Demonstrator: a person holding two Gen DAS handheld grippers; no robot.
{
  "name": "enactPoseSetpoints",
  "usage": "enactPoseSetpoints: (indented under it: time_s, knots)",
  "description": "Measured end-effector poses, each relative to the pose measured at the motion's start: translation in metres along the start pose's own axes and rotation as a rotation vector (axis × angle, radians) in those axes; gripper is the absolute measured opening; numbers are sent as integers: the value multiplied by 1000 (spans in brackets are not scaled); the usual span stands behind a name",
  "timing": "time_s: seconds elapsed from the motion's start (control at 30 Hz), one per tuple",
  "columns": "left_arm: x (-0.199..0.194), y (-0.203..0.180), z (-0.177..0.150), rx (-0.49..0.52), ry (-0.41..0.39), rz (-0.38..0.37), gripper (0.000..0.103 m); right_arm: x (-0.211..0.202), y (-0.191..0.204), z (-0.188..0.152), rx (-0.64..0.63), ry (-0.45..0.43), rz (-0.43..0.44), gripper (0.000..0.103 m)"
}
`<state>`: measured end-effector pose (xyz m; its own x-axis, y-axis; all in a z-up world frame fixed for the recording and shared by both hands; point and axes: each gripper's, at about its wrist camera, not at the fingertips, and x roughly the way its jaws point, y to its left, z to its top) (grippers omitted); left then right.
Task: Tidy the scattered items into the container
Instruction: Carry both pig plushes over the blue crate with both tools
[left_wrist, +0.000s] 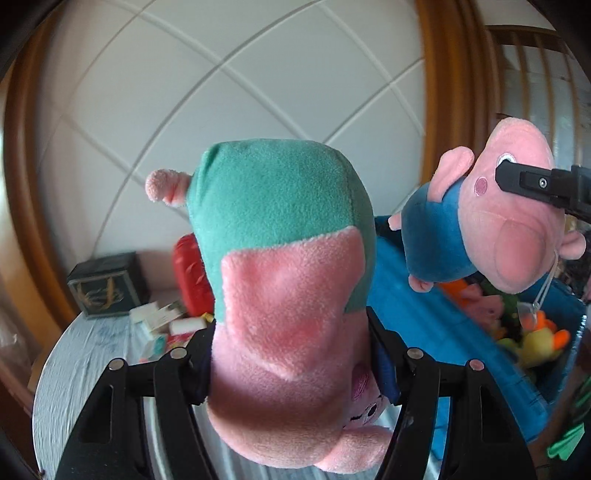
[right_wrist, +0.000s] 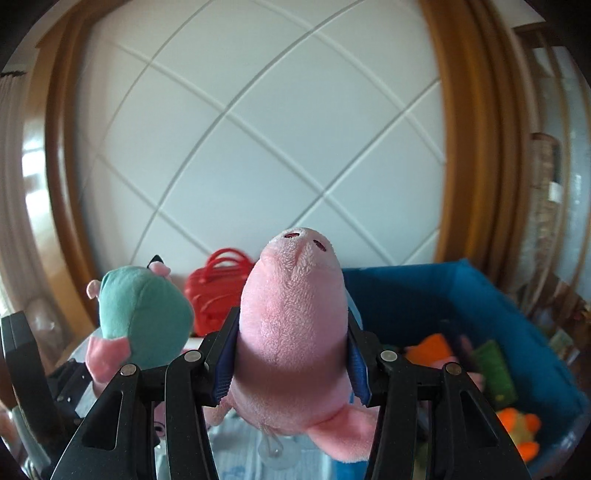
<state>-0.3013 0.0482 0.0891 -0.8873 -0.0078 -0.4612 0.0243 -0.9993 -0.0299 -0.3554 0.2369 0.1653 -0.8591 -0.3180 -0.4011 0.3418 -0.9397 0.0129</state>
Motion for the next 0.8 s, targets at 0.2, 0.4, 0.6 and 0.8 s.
enactPoseSetpoints:
  time_s: [0.2,0.4,0.6,0.8]
  knots:
    - [11,-118,32,46,-20,-121,66,-40,-102,-1,42,-35,-122,50]
    - [44,-243,32,79,78,-169,66,-44,-204,-17,43,11,-129,50]
    - [104,-327,0,124,340,-85,67,-13,-299,-54,93,138,-72,50]
    - [111,-349,-18,124,380,-12,67,19,-352,-108,145,293,-25,54]
